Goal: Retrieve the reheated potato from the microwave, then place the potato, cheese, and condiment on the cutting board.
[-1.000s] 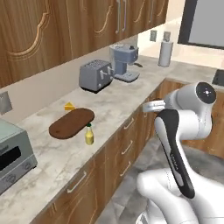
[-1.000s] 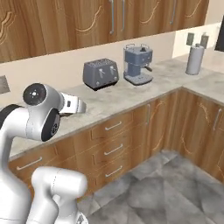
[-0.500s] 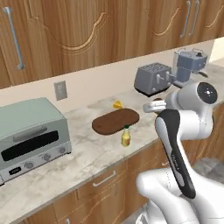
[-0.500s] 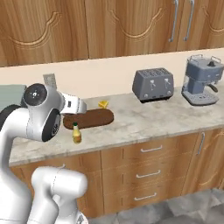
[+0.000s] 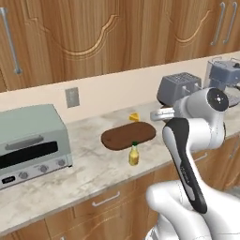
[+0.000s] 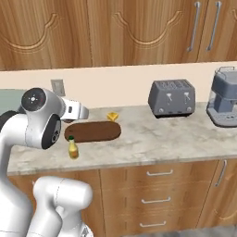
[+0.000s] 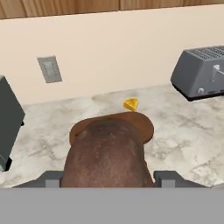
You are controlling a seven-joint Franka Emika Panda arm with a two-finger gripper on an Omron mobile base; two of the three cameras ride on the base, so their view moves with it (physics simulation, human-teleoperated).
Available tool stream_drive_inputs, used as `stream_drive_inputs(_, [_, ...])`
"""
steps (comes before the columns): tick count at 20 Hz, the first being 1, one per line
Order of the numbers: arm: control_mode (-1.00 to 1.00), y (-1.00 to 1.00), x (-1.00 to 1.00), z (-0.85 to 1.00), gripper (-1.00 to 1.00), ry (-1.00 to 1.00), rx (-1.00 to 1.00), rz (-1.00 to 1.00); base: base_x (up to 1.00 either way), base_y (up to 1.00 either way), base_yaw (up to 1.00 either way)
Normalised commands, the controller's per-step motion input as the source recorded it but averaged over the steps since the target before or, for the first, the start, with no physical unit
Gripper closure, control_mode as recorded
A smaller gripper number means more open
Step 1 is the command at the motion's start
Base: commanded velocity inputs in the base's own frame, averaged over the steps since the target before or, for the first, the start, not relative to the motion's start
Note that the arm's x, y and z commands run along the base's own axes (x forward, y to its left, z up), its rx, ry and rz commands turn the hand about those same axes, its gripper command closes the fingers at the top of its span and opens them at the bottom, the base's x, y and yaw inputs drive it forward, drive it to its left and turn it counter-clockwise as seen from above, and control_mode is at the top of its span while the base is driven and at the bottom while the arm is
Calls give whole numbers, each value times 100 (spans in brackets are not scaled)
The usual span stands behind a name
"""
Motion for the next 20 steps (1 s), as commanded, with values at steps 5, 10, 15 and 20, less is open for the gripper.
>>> stream_drive_inputs(5, [100, 0, 0, 0, 100, 0, 0, 0, 2, -50, 36])
stream_drive_inputs(10, [100, 0, 0, 0, 100, 0, 0, 0, 15, -49, 16])
stream_drive_inputs(15, [100, 0, 0, 0, 100, 0, 0, 0, 16, -47, 7])
stream_drive_inputs(20, [100, 0, 0, 0, 100, 0, 0, 0, 31, -33, 20])
